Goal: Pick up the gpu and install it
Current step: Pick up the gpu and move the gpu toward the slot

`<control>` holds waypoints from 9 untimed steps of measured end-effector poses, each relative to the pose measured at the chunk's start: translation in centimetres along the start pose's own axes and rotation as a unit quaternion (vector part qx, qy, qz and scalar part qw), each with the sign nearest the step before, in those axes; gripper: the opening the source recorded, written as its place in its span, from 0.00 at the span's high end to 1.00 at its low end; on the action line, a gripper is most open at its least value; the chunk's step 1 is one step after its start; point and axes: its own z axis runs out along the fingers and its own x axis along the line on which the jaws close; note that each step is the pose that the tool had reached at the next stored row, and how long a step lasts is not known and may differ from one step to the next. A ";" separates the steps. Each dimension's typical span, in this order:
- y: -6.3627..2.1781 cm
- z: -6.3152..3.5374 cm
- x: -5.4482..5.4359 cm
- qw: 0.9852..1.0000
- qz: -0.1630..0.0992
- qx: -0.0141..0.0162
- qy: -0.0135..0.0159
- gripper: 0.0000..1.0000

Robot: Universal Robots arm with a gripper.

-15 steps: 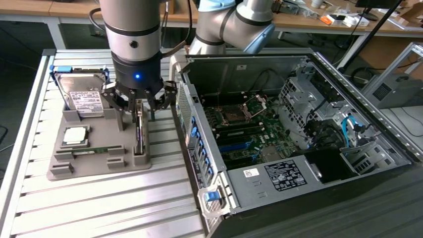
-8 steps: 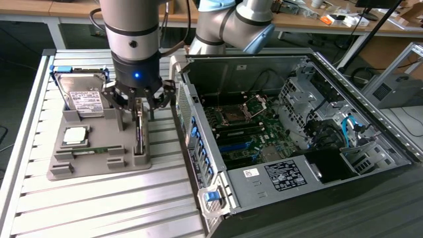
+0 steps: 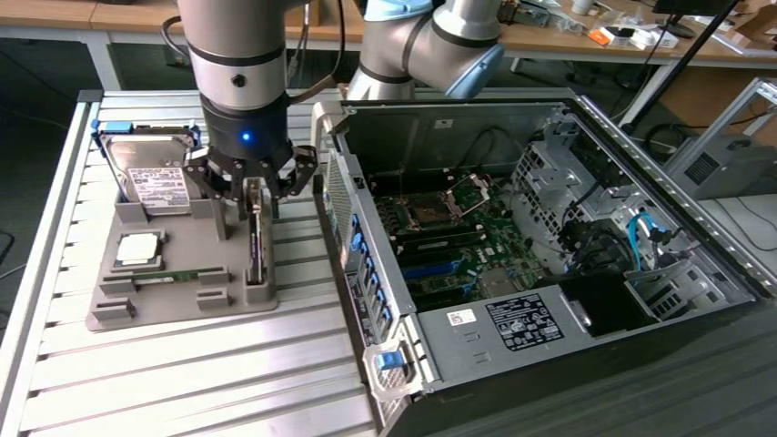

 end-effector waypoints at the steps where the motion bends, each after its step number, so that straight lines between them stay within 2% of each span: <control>1: 0.02 0.11 0.0 1.000 0.000 0.000 0.000 0.56; 9: 0.16 0.88 0.1 1.000 0.000 0.000 0.000 0.56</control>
